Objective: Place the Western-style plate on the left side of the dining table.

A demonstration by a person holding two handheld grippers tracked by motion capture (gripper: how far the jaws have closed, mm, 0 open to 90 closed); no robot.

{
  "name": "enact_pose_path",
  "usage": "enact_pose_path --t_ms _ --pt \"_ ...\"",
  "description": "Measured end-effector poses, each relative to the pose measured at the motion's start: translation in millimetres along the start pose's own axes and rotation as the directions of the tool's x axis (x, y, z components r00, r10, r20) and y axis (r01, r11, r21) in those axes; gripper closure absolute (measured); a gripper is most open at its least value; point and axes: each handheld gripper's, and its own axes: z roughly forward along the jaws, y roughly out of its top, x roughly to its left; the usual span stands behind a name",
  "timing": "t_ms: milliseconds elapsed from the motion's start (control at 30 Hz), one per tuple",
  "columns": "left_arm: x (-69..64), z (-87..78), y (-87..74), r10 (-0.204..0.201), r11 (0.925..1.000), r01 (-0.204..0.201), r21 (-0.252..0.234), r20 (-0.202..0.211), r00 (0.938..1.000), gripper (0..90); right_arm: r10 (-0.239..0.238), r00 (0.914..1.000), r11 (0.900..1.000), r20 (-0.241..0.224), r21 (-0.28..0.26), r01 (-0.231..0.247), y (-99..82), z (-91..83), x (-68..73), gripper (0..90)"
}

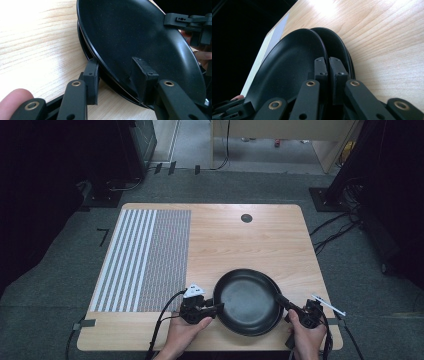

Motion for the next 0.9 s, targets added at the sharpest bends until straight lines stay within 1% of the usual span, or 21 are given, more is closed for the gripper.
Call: enact_pose_path --t_ms 233,300,367,467,567,900 --pt "3.3 -4.0 0.1 -0.014 0.9999 0.014 -0.003 0.025 0.9996 61.3 -0.011 0.9999 0.9998 -0.003 -0.016 0.011 -2.0 -1.1 5.2 86.1" --pt "3.8 -4.9 0.2 -0.02 0.9998 0.02 -0.004 0.034 0.9992 62.2 -0.007 0.9998 0.9993 -0.016 -0.037 0.007 -2.8 -1.2 6.5 86.4" --pt "4.1 -5.6 0.2 -0.023 0.9997 0.023 -0.006 0.039 0.999 62.8 -0.001 0.9997 0.9991 -0.024 -0.043 0.0 -2.5 -1.5 7.3 86.5" --pt "5.4 -6.3 0.5 -0.034 0.9994 0.034 -0.001 0.045 0.9984 63.4 -0.007 0.9997 0.999 -0.025 -0.045 0.006 -1.7 -1.0 9.6 86.5" --pt "5.5 -6.8 0.9 -0.039 0.9992 0.039 0.003 0.042 0.9984 63.5 0.002 0.9999 0.9993 -0.014 -0.038 -0.003 -1.8 0.7 9.8 86.4" --pt "6.5 -12.4 4.4 -0.052 0.9985 0.051 0.022 0.025 0.9983 63.9 0.038 0.9991 0.9992 -0.017 -0.016 -0.038 -2.0 3.7 13.4 86.1"
